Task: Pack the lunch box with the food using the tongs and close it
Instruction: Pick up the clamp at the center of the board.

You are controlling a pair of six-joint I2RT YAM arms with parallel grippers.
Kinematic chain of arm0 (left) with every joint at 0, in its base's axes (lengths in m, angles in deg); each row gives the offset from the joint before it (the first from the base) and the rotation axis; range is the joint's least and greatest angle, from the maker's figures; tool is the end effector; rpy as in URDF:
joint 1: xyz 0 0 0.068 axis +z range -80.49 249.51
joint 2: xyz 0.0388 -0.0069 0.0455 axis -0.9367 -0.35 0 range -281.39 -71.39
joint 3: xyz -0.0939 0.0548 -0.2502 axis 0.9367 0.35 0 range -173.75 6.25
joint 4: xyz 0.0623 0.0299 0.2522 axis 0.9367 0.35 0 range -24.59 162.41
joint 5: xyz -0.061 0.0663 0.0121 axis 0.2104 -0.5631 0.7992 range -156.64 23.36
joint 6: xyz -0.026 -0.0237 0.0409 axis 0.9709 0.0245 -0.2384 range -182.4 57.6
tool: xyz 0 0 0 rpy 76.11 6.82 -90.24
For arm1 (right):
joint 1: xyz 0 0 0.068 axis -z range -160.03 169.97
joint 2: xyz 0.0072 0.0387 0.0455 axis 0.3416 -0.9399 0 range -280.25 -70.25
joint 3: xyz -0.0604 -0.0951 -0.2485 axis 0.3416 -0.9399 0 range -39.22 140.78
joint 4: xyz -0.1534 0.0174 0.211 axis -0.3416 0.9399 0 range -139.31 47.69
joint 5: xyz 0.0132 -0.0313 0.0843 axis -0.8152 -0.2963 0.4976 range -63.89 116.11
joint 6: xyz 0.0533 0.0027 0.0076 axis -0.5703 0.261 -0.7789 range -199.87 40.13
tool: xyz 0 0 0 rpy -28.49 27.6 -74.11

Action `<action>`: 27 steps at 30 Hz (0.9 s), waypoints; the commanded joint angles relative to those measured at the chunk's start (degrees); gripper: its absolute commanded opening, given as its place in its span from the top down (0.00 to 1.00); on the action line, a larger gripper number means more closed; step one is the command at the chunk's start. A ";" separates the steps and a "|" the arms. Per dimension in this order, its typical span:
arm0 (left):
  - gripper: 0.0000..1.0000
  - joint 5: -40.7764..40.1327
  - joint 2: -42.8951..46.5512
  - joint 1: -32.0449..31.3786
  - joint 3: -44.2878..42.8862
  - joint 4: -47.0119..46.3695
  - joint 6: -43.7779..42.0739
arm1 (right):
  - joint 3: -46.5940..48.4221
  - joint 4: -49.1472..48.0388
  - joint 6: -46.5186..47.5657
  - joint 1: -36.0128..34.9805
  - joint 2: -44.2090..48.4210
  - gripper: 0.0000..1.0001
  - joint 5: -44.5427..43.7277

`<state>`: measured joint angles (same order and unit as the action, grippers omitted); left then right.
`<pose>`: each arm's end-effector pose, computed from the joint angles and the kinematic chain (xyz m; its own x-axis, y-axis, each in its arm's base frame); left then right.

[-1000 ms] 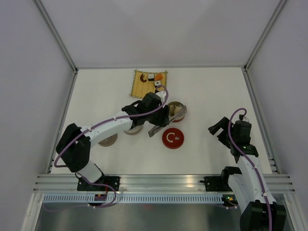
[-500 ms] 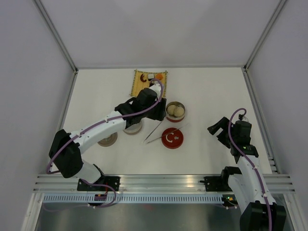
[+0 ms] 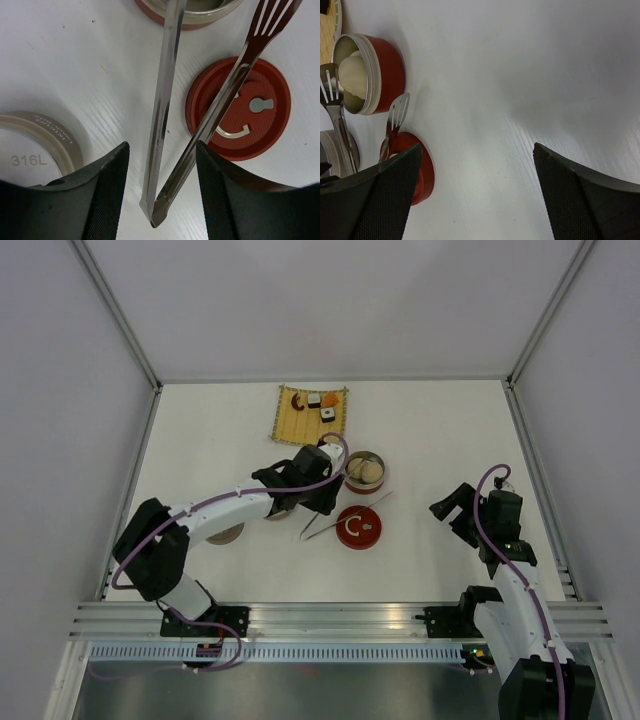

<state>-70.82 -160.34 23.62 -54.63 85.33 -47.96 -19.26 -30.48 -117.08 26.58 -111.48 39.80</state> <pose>0.2335 -0.2371 0.2338 -0.6709 0.3348 -0.6616 0.5317 0.8392 -0.1144 0.1545 -0.0094 0.1846 -0.5508 0.6552 -0.5170 0.3327 0.7405 0.5839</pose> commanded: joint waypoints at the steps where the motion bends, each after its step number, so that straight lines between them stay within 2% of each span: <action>1: 0.39 1.63 -2.28 -0.34 1.20 -3.57 -3.19 | 1.22 -2.04 0.91 0.16 -0.60 0.02 0.81; 6: 0.40 -0.38 -5.09 -0.96 0.77 -4.63 -3.45 | 1.04 -2.22 1.18 0.16 -0.87 0.02 0.55; 10: 0.46 -3.20 -7.99 -0.96 0.15 -4.72 -3.54 | 0.86 -2.48 1.18 0.16 -1.39 0.02 0.63; 15: 0.59 -4.43 -10.45 -1.04 -0.20 -4.81 -3.10 | 0.69 -2.74 1.53 0.16 -1.92 0.02 0.19; 22: 0.89 -4.34 -6.87 -1.05 -0.46 -4.81 -1.87 | 0.69 -3.62 1.53 0.16 -2.89 0.02 0.28; 27: 0.96 -3.81 -1.33 -1.04 -0.47 -4.54 -0.46 | 0.95 -3.89 1.44 0.16 -2.80 0.02 0.63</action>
<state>-74.21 -168.10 22.77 -53.37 82.86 -49.63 -19.26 -32.21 -116.10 26.58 -114.37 39.83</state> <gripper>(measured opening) 0.061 0.979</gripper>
